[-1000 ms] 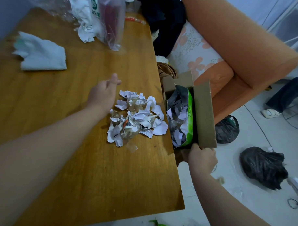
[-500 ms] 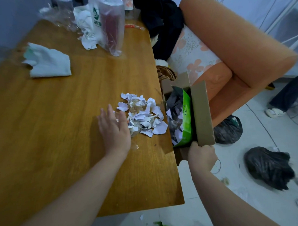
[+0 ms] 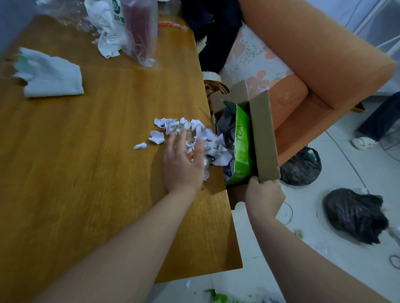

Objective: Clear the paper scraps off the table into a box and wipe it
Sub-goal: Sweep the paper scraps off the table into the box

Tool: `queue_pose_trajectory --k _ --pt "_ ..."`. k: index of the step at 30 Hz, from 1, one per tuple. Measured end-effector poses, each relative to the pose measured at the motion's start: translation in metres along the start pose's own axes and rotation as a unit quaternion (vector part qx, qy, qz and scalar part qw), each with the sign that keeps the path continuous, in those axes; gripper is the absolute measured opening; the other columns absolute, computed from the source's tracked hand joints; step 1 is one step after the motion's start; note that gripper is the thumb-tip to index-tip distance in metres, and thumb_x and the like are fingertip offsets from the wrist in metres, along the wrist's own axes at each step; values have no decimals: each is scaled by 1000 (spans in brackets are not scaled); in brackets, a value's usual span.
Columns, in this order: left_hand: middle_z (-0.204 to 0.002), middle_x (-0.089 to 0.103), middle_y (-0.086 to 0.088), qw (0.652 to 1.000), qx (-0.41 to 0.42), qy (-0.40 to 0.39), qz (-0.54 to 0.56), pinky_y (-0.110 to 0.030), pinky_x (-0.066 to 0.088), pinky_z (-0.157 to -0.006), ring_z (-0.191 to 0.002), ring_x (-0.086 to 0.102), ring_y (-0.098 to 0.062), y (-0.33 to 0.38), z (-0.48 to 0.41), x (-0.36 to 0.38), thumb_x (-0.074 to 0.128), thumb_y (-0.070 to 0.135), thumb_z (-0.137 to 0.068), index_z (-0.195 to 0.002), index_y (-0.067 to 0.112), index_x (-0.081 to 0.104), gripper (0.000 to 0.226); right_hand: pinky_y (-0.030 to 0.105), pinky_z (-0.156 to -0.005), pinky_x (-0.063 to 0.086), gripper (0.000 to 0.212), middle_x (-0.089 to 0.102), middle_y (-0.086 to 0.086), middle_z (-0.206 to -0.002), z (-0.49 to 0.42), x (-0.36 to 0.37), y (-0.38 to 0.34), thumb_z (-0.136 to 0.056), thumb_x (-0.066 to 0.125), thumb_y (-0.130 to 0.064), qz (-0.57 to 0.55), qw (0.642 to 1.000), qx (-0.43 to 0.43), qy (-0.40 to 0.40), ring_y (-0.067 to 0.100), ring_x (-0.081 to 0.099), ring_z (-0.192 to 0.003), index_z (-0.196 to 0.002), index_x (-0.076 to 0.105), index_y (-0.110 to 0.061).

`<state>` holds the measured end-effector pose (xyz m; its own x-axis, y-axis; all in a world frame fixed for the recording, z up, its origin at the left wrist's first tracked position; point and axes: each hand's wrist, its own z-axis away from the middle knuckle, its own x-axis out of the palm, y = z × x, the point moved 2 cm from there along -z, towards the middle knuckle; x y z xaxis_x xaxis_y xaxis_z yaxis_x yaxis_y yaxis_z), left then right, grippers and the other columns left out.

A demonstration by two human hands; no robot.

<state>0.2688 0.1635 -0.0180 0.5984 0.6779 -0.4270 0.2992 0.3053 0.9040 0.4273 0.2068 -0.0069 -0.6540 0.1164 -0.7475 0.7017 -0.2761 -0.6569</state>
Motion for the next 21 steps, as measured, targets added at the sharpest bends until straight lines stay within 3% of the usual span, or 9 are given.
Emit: queue_pose_trajectory --k 6,10,12,16,19,21 --pt "-153 31 2 999 3 -13 38 -28 23 -109 -141 25 -12 11 -1 21 20 69 -78 -140 27 41 78 43 -81 44 25 59 30 -99 -1 3 -1 -88 49 -11 7 1000 -9 2 44 55 -96 -92 57 12" --pt "-151 34 -3 995 -11 -26 93 -21 15 -109 -141 24 -14 27 -1 44 27 48 -92 -140 17 41 59 34 -71 38 24 58 27 -91 -2 4 3 -88 51 -12 -3 1000 10 0 41 56 -92 -89 57 11" --pt "-151 34 -5 987 -34 -43 154 -25 15 -114 -141 24 -15 37 -3 58 29 35 -100 -139 13 42 47 39 -76 43 24 58 28 -90 -2 4 3 -88 51 -11 -3 1000 1 -5 42 56 -92 -87 58 12" --pt "-142 47 -7 941 -129 -155 272 -39 27 -115 -132 41 -21 51 -12 88 29 34 -100 -134 15 49 43 51 -88 43 27 59 29 -92 -4 3 3 -87 50 -12 7 1000 -12 -10 43 55 -91 -62 43 -3" --pt "-114 64 -13 905 -151 -273 291 -41 42 -101 -106 57 -26 56 -12 98 38 29 -96 -115 12 61 35 43 -81 43 21 56 25 -84 -8 1 6 -86 51 -13 2 1000 -9 -20 39 53 -87 -71 44 -1" --pt "-97 66 -7 899 -149 -298 285 -43 47 -96 -100 60 -29 56 -12 101 46 28 -88 -98 26 66 23 36 -71 38 18 49 15 -76 -10 1 8 -87 51 -14 -6 1000 4 -30 32 47 -80 -78 48 1"
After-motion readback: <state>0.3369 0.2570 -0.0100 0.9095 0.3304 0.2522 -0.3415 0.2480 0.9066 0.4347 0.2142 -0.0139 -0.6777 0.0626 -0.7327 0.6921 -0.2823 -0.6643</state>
